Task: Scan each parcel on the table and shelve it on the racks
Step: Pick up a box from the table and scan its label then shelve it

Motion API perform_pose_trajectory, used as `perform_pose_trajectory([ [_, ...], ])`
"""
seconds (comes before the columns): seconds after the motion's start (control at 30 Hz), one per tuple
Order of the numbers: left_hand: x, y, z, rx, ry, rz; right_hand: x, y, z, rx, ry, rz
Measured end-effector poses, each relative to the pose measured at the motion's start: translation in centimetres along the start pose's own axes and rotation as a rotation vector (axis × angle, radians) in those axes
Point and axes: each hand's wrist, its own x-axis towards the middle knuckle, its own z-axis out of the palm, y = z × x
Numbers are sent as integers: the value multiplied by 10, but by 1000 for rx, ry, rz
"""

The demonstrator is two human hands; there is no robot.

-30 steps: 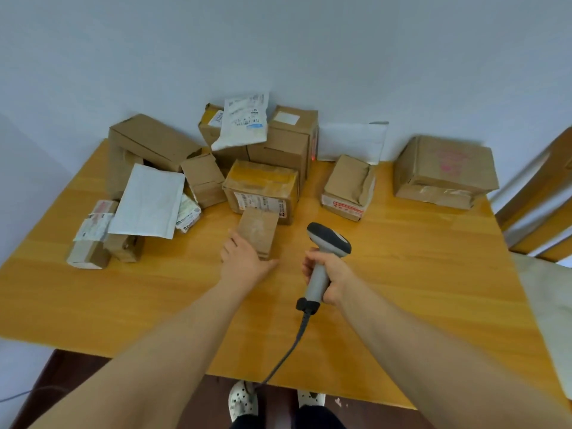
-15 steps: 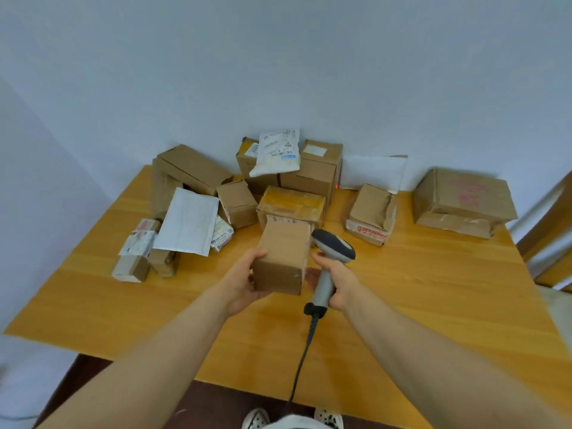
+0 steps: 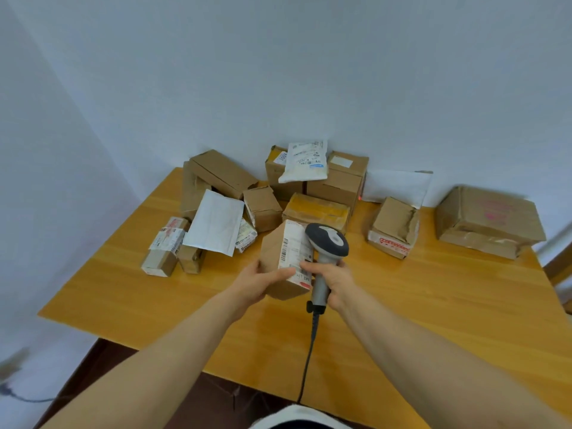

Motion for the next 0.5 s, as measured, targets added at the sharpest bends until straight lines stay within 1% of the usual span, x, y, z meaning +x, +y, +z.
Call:
perform_pose_trajectory([
  [0.07,1,-3,0,0,8,14,-2,-1,3,-11,-10,10],
  [0.13,2,-5,-3,-67,-6,-1,-3,-2,3,-6,-19,17],
  [0.23,3,-6,-14,-99,-31,-35,-1,-4,-2,54,-16,18],
  [0.4,1,-3,-28,-113,-182,-64,4,-12,-10,125,-7,1],
  [0.43,2,-2,-29,-109,-181,-55,6,-13,-11,119,-14,2],
  [0.5,4,1,-29,-138,-110,-9,7,-15,-12,83,-33,12],
])
